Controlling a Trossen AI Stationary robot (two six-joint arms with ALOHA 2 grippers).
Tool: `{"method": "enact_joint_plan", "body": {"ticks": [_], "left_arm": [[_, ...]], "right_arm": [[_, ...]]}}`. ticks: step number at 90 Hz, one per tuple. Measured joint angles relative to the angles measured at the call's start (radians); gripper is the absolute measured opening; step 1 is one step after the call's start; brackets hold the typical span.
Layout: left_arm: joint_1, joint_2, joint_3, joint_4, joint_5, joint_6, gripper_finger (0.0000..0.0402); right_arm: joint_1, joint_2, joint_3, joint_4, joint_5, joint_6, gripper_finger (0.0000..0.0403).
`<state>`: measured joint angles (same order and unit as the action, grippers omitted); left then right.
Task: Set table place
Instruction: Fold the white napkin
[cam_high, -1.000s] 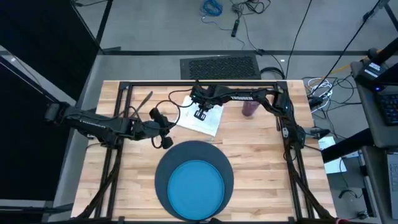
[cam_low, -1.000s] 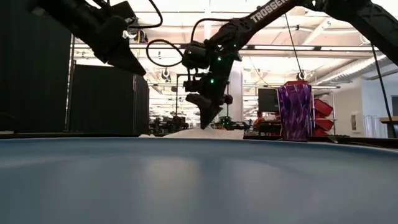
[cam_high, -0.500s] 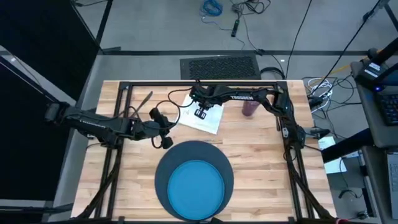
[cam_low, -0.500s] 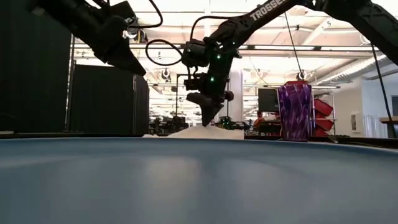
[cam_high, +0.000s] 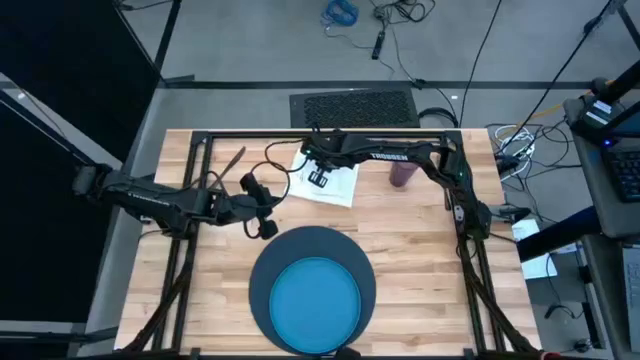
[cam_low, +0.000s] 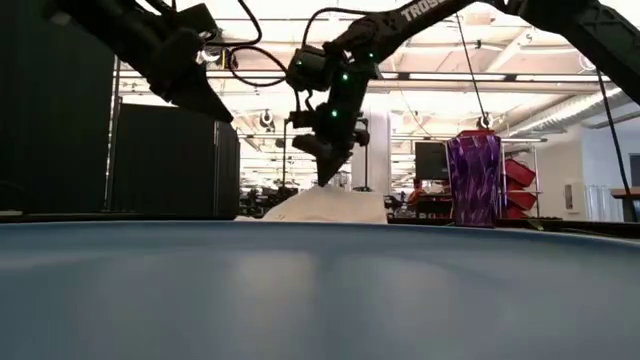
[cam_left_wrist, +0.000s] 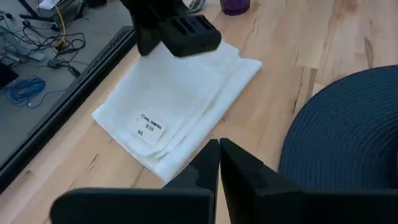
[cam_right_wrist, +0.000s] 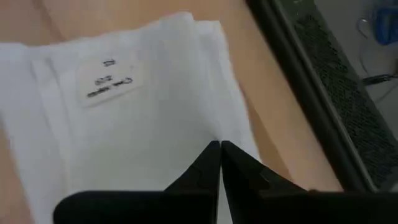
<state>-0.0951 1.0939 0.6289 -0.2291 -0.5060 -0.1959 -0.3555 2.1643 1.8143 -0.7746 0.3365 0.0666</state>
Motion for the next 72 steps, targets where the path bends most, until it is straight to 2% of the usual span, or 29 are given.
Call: {"method": "enact_joint_plan", "body": {"ticks": [14,24,39,55,72], "left_arm": [[0.01,0.0,0.0,0.0,0.0,-0.004,0.0],[0.011,0.0,0.0,-0.003,0.0,-0.005,0.0],[0.01,0.0,0.0,-0.004,0.0,-0.008,0.0],[0.01,0.0,0.0,-0.004,0.009,-0.008,0.0],[0.01,0.0,0.0,-0.004,0.016,-0.009,0.0]], "right_arm": [[-0.026,0.0,-0.001,-0.012,0.02,0.012,0.0],[-0.017,0.0,-0.001,0.015,0.094,-0.016,0.0],[-0.102,0.05,-0.012,-0.004,-0.055,0.033,0.0],[-0.141,0.089,-0.017,-0.005,-0.075,0.052,0.0005],[-0.148,0.097,-0.017,0.023,-0.074,0.037,0.0036]]}}
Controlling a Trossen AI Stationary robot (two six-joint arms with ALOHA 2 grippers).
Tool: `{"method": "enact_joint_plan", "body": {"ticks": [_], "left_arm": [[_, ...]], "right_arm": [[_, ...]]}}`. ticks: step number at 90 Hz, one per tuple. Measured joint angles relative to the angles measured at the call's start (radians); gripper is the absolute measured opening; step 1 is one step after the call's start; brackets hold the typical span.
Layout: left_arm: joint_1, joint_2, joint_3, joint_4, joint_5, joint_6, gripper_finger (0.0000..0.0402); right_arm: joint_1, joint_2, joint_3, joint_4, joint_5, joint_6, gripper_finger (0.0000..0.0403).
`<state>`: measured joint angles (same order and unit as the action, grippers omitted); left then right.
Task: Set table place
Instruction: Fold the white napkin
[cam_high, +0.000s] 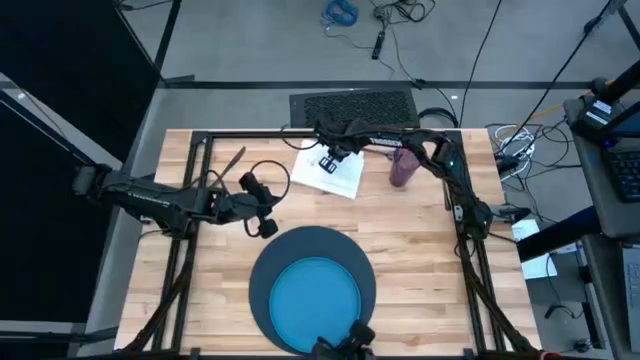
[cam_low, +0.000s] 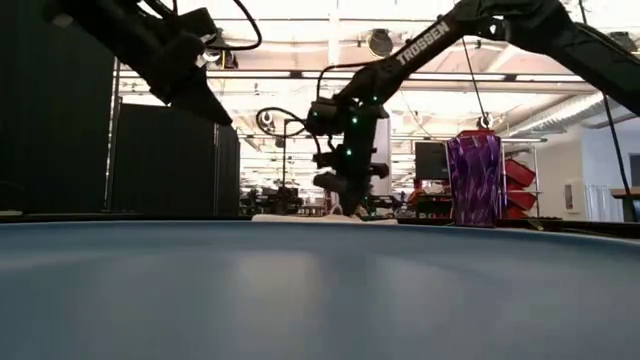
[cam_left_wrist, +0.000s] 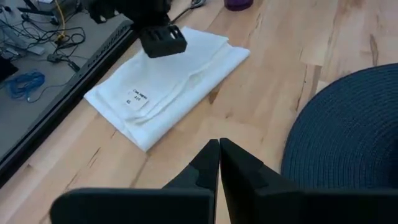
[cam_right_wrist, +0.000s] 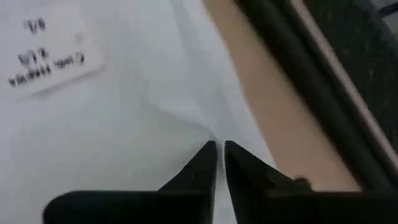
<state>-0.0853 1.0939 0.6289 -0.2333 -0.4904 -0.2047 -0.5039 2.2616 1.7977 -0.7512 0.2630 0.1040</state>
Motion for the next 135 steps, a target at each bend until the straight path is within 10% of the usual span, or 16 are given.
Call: {"method": "enact_joint_plan", "body": {"ticks": [64,135], "left_arm": [[0.001,0.0,0.0,0.0,0.0,0.001,0.0],[0.001,0.0,0.0,0.0,0.0,0.001,0.0]], "right_arm": [[0.02,0.0,0.013,0.089,0.002,-0.124,0.0201],[0.215,0.0,0.076,-0.071,-0.009,-0.166,0.0205]]}}
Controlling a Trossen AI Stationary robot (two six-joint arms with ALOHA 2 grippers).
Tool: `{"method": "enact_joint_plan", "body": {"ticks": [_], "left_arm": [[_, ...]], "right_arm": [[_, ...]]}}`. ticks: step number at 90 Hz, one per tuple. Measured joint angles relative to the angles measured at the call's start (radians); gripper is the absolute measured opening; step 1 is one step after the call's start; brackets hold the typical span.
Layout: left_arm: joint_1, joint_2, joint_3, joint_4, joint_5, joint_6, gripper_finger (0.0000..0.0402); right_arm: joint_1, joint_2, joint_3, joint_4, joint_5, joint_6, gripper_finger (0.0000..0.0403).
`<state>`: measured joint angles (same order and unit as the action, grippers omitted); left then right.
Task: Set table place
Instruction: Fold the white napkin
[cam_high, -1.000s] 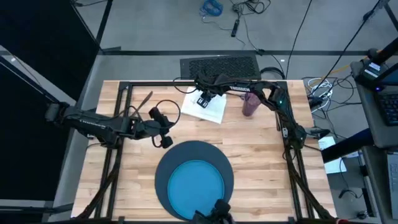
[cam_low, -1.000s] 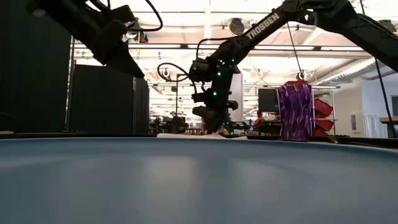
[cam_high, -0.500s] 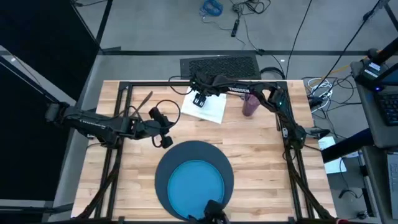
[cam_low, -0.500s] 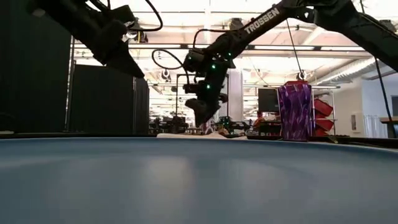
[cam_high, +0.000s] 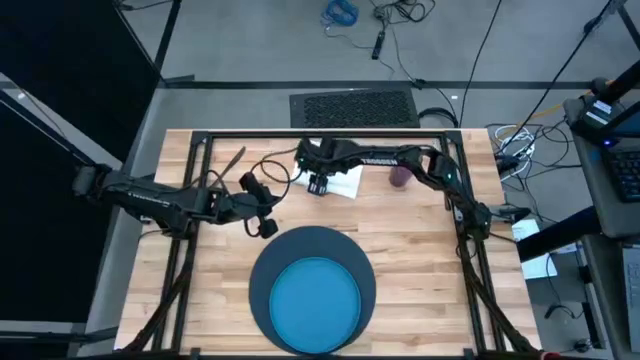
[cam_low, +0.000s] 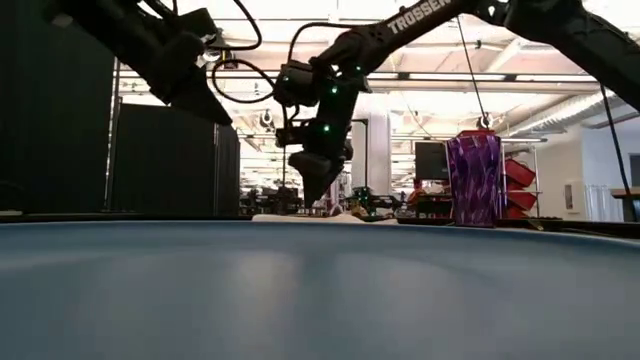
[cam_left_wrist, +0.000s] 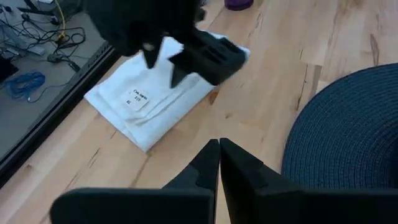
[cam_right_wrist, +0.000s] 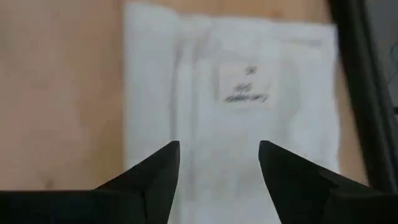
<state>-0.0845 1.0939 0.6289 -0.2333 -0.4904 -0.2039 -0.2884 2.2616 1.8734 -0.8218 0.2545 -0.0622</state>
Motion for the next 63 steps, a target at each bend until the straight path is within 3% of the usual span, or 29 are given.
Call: {"method": "enact_joint_plan", "body": {"ticks": [9,17,63], "left_arm": [[0.0,0.0,0.0,0.0,0.0,0.0,0.0],[0.0,0.0,0.0,0.0,0.0,0.0,0.0],[0.0,0.0,0.0,0.0,0.015,-0.022,0.0]], "right_arm": [[0.018,-0.001,-0.017,0.0,-0.005,0.022,0.0205],[0.025,-0.001,-0.038,0.009,-0.075,0.031,0.0205],[-0.001,0.0,-0.141,0.378,-0.252,0.123,0.0205]]}}
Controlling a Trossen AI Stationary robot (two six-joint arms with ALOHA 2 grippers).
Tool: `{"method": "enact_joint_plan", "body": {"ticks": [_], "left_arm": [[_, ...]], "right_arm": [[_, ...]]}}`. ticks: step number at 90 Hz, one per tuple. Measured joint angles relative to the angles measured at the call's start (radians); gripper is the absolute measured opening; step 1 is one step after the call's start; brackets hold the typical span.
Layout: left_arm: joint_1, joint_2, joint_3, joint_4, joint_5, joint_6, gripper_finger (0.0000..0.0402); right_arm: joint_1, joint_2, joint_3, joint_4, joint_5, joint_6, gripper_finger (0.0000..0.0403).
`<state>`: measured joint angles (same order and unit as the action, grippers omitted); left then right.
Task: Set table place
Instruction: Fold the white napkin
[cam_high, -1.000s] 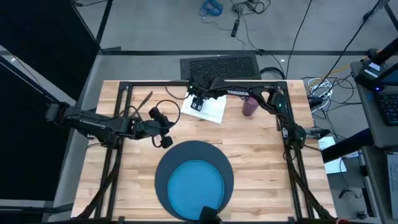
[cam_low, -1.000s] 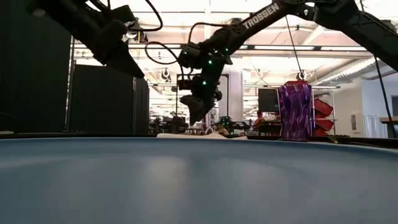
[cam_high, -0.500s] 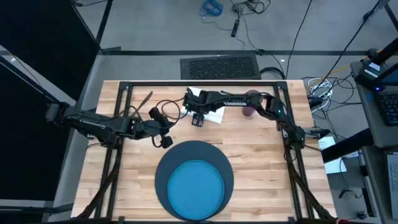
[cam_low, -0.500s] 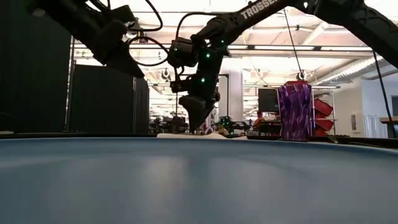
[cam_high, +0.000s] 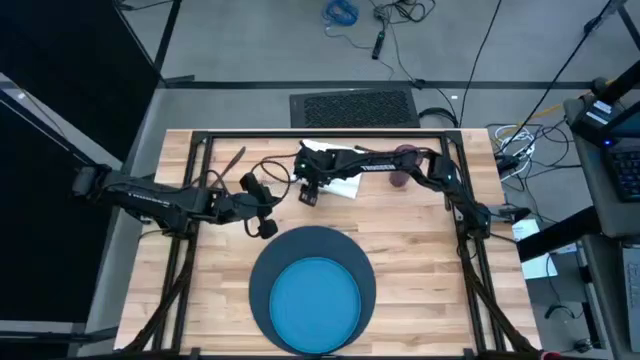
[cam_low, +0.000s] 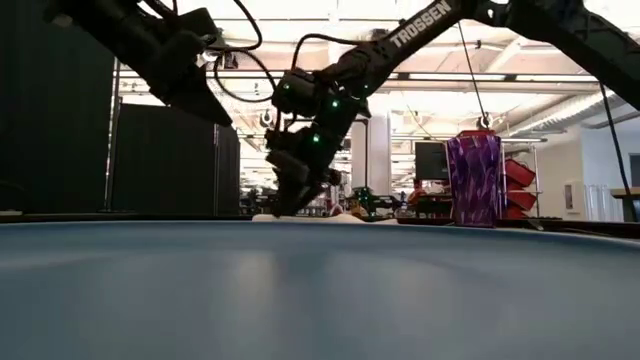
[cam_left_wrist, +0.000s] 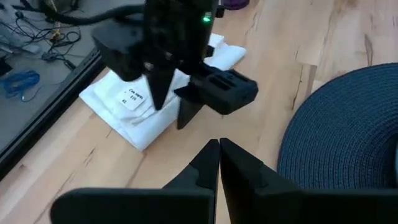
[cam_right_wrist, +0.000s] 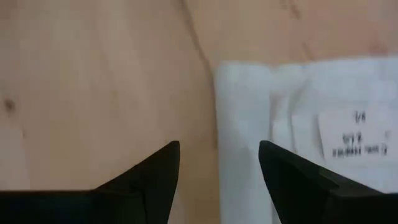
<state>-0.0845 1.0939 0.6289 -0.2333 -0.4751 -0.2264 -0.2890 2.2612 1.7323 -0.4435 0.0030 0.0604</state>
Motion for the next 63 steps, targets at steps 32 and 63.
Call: {"method": "enact_joint_plan", "body": {"ticks": [32,63], "left_arm": [[0.0,0.0,0.0,-0.02,0.0,-0.002,0.0],[0.0,0.0,0.0,-0.024,0.0,0.0,0.0]], "right_arm": [[-0.012,-0.011,0.008,-0.114,0.056,-0.054,0.0205],[-0.026,-0.015,0.009,-0.385,0.271,-0.046,0.0205]]}}
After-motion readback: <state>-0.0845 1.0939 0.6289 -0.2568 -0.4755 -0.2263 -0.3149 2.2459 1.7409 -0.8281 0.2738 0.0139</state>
